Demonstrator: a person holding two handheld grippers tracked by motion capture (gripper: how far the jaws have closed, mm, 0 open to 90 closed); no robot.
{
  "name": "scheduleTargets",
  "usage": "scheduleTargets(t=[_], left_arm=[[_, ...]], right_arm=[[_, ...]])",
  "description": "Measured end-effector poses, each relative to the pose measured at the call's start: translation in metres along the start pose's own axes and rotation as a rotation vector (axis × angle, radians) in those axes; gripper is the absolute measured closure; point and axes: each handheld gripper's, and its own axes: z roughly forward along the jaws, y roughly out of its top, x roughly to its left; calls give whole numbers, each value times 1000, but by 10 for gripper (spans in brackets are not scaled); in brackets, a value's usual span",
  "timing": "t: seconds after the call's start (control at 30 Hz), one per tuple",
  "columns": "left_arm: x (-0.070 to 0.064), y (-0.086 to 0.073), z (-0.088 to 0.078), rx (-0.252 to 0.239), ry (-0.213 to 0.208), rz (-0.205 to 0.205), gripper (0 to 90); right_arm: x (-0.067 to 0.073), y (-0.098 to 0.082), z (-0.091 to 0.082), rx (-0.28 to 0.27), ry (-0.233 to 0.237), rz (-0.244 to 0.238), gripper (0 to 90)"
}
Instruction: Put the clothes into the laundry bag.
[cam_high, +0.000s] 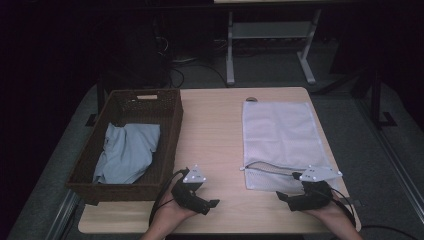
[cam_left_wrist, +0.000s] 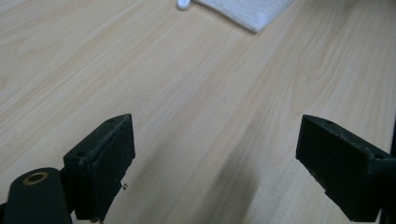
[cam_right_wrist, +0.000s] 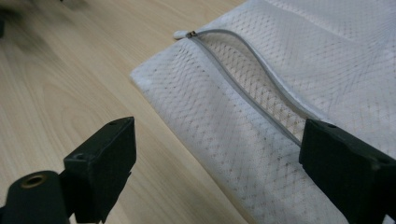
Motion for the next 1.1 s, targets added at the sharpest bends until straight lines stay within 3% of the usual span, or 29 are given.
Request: scheduleTargets(t=[0.43, 0.83, 1.1], left_arm=[[0, 31, -16, 6, -10, 0, 112], [12, 67, -40, 31, 28, 9, 119], [30, 84, -57, 20, 73, -3, 118]], right_arm=[[5, -1, 3, 14, 20, -33, 116], [5, -1, 5, 13, 28, -36, 102], [4, -1, 5, 20, 32, -41, 103]])
